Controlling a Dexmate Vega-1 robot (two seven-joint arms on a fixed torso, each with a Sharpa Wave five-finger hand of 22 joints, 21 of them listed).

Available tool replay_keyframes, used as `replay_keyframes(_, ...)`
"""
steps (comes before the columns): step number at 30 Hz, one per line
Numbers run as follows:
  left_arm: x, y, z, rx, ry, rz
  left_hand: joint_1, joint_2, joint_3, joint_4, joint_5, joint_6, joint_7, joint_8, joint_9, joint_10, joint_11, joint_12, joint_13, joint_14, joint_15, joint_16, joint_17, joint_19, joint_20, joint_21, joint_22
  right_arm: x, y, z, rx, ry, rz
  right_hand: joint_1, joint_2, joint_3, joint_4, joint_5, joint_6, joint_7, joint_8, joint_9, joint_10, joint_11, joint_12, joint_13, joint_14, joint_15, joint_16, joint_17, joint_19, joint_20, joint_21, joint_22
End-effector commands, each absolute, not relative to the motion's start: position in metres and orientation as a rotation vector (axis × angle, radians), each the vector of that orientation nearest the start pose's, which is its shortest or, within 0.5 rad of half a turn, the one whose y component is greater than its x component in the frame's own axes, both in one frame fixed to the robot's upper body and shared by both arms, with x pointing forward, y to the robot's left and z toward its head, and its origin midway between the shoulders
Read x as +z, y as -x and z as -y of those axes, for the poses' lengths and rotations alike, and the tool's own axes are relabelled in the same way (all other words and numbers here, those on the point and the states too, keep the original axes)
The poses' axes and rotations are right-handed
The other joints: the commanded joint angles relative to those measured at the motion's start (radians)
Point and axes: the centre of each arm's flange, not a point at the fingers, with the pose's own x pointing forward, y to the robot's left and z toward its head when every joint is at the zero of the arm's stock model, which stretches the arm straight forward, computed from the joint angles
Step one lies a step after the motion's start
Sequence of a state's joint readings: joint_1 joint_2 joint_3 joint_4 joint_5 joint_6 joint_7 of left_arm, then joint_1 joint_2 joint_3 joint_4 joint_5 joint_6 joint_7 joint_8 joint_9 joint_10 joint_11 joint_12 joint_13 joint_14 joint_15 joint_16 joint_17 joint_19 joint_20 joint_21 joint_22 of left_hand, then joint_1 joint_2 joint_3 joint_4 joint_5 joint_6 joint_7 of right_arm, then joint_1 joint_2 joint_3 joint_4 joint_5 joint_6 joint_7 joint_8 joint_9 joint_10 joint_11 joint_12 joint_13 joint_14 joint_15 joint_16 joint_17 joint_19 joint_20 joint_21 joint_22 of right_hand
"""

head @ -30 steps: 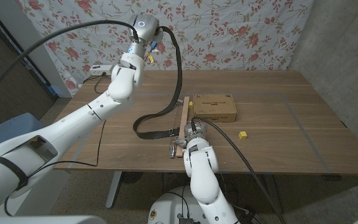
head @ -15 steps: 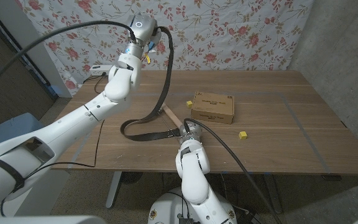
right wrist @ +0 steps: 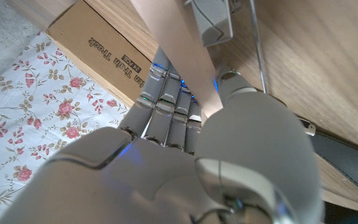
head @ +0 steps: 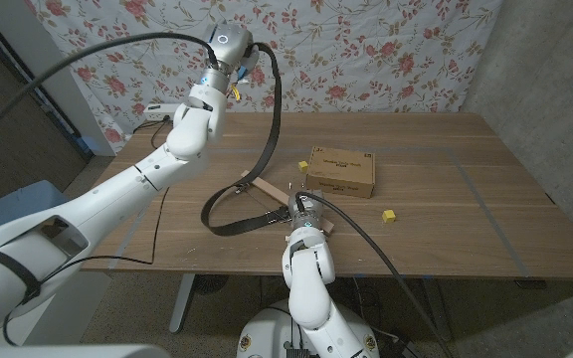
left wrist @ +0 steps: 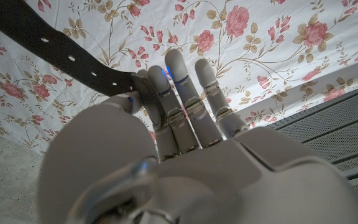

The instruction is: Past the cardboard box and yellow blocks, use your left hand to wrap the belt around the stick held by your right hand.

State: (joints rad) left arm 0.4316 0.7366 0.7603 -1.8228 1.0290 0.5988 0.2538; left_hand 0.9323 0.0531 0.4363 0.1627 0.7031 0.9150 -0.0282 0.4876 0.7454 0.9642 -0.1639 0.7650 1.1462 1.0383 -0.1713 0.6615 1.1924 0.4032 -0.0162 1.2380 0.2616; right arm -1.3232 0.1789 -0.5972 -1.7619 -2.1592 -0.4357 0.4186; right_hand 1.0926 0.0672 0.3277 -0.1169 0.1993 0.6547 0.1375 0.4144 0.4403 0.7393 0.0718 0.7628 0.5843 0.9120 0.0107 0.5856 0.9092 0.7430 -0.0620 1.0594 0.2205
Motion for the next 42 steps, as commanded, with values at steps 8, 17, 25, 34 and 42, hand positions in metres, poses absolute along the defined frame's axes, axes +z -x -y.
replay_keyframes(8, 0.222, -0.533, -0.199, 0.867, -1.569, 1.025, 0.004, 0.003, 0.001, 0.004, 0.001, 0.016, 0.009, -0.001, 0.006, 0.029, -0.028, -0.006, 0.006, 0.011, -0.027, -0.005, 0.001, -0.002, -0.001, 0.006, 0.003, -0.105, -0.496, 0.035, -0.554, 1.505, 0.554, 0.093, 0.097, 0.007, -0.005, 0.016, 0.216, -0.180, 0.030, 0.037, 0.141, -0.165, 0.022, 0.052, 0.190, -0.234, 0.014, 0.067, -0.032, -0.100, 0.033, 0.004)
replay_keyframes(17, 0.225, -0.533, -0.200, 0.861, -1.553, 1.028, 0.004, 0.002, 0.002, 0.004, 0.001, 0.017, 0.011, -0.004, 0.004, 0.030, -0.030, -0.008, 0.008, 0.011, -0.026, -0.005, 0.004, -0.002, 0.000, 0.007, 0.003, -0.095, -0.492, 0.054, -0.661, 1.283, 0.767, 0.090, 0.097, 0.000, 0.001, 0.030, 0.196, -0.184, 0.048, 0.074, 0.122, -0.177, 0.031, 0.089, 0.187, -0.235, 0.019, 0.101, -0.055, -0.104, 0.058, 0.007)
replay_keyframes(25, 0.232, -0.528, -0.200, 0.797, -1.432, 1.047, 0.003, 0.000, 0.003, 0.004, 0.001, 0.023, 0.010, -0.005, 0.002, 0.032, -0.025, -0.011, 0.007, 0.013, -0.026, -0.008, 0.002, -0.001, 0.000, 0.006, 0.001, -0.089, -0.493, 0.062, -0.711, 1.187, 0.862, 0.089, 0.095, -0.006, 0.003, 0.041, 0.192, -0.188, 0.066, 0.103, 0.120, -0.179, 0.038, 0.112, 0.182, -0.236, 0.020, 0.126, -0.070, -0.109, 0.078, 0.008)
replay_keyframes(34, 0.241, -0.520, -0.190, 0.635, -1.256, 1.084, 0.005, -0.003, 0.006, 0.003, 0.002, 0.026, 0.015, -0.007, 0.001, 0.035, -0.021, -0.012, 0.010, 0.013, -0.024, -0.008, 0.004, 0.000, 0.003, 0.007, 0.001, -0.081, -0.496, 0.068, -0.653, 1.106, 0.970, 0.089, 0.091, -0.012, 0.004, 0.050, 0.191, -0.191, 0.085, 0.132, 0.124, -0.182, 0.036, 0.115, 0.179, -0.235, 0.022, 0.152, -0.080, -0.115, 0.100, 0.007)
replay_keyframes(42, 0.244, -0.525, -0.172, 0.517, -1.215, 1.086, 0.010, -0.005, 0.007, -0.001, 0.002, 0.044, 0.027, -0.010, -0.012, 0.035, -0.014, -0.013, 0.012, 0.017, -0.020, -0.005, 0.007, -0.001, 0.004, 0.013, 0.004, -0.072, -0.495, 0.069, -0.480, 1.070, 1.099, 0.085, 0.090, -0.018, 0.008, 0.057, 0.184, -0.194, 0.090, 0.142, 0.118, -0.184, 0.034, 0.123, 0.172, -0.234, 0.018, 0.170, -0.101, -0.124, 0.112, 0.005)
